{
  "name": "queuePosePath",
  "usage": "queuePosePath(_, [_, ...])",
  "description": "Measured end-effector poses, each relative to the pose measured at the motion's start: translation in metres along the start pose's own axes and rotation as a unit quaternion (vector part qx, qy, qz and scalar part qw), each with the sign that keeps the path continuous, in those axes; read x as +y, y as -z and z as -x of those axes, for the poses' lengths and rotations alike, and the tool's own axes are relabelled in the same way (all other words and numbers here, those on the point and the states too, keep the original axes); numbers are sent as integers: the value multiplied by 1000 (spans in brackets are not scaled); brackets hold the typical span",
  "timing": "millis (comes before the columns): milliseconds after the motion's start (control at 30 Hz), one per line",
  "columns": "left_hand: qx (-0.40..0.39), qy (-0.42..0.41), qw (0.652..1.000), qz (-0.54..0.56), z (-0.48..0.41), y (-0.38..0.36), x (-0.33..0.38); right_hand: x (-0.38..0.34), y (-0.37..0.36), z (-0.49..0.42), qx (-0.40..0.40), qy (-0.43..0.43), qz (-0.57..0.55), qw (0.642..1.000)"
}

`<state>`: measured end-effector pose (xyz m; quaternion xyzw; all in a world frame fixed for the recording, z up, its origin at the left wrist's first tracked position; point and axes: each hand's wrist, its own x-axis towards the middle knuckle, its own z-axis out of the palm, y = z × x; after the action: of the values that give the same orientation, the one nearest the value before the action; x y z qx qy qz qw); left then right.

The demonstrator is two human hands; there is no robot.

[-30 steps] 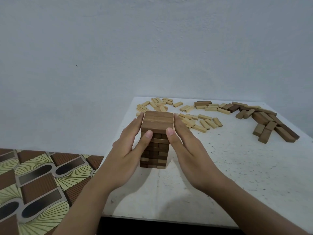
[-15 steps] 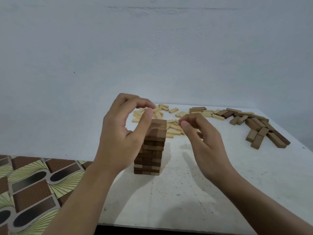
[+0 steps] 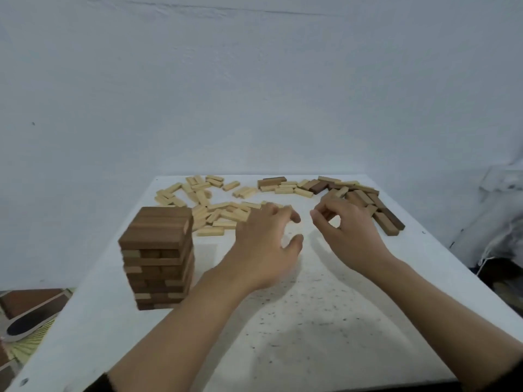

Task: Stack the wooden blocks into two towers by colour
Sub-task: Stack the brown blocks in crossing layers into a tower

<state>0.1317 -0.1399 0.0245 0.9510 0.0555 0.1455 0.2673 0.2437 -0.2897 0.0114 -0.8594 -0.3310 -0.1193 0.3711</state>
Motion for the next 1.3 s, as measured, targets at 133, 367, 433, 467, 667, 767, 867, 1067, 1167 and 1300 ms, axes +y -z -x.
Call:
queuePosePath(133, [-81, 56, 989, -113, -39, -49, -20, 48, 1, -22, -61, -6, 142, 988])
queuePosePath(367, [26, 117, 979, -165, -87, -82, -49, 71, -13, -58, -123, 21, 202, 971])
queuePosePath(433, [72, 136, 975, -159, -99, -80, -49, 76, -19, -72, -125, 27, 205, 970])
queuePosePath(467, [90, 143, 975, -142, -106, -76, -47, 79, -22, -80, -119, 29, 201, 972])
queuePosePath(667, [116, 170, 977, -61, -163, -61, -47, 93, -40, -134, -76, 41, 153, 985])
queuePosePath(767, [82, 187, 978, -44, -181, -63, -52, 96, -52, -158, -96, 69, 118, 986])
queuePosePath(867, [50, 200, 977, -54, -189, -66, -58, 97, -66, -179, -151, 84, 108, 979])
queuePosePath(1067, [103, 205, 967, -110, -196, -74, -67, 100, -90, -205, -226, 97, 135, 960])
queuePosePath(1167, [115, 219, 962, -118, -196, -75, -69, 105, -100, -214, -227, 90, 153, 958])
queuePosePath(1300, [131, 232, 955, -129, -196, -77, -71, 108, -110, -218, -204, 99, 143, 963])
